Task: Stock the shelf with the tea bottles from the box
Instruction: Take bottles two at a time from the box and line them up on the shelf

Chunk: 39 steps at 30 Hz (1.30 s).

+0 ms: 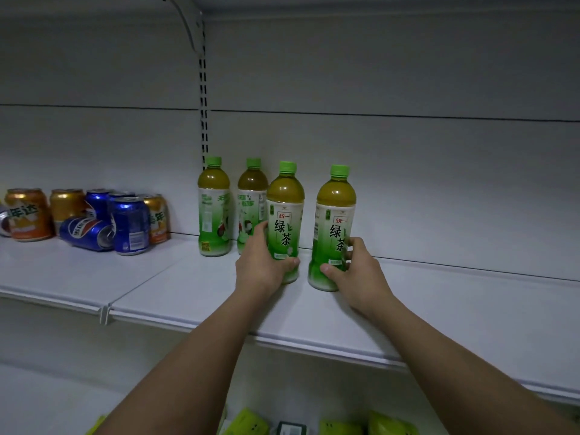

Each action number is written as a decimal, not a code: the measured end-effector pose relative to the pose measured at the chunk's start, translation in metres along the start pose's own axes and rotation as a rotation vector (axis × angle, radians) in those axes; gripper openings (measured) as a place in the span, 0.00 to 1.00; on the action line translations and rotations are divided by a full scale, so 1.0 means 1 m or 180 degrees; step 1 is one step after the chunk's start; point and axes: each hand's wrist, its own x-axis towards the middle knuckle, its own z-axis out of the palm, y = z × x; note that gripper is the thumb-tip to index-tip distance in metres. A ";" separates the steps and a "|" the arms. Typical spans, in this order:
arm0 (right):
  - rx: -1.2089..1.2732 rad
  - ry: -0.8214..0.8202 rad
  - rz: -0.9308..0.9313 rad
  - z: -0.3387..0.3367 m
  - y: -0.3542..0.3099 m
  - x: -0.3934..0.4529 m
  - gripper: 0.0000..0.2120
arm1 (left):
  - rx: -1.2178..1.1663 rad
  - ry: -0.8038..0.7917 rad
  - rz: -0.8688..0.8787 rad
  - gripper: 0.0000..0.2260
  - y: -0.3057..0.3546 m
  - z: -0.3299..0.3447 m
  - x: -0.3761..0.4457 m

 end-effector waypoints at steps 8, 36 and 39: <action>-0.0232 0.0177 -0.0020 0.043 0.010 0.065 0.24 | 0.0441 0.0251 0.0179 0.36 -0.025 0.024 0.052; -0.0162 0.0628 -0.0240 0.068 0.032 0.090 0.27 | 0.0505 0.0201 0.0374 0.35 -0.040 0.035 0.063; -0.0227 0.0617 -0.0248 0.067 0.029 0.086 0.27 | 0.0650 0.0147 0.0328 0.35 -0.036 0.034 0.060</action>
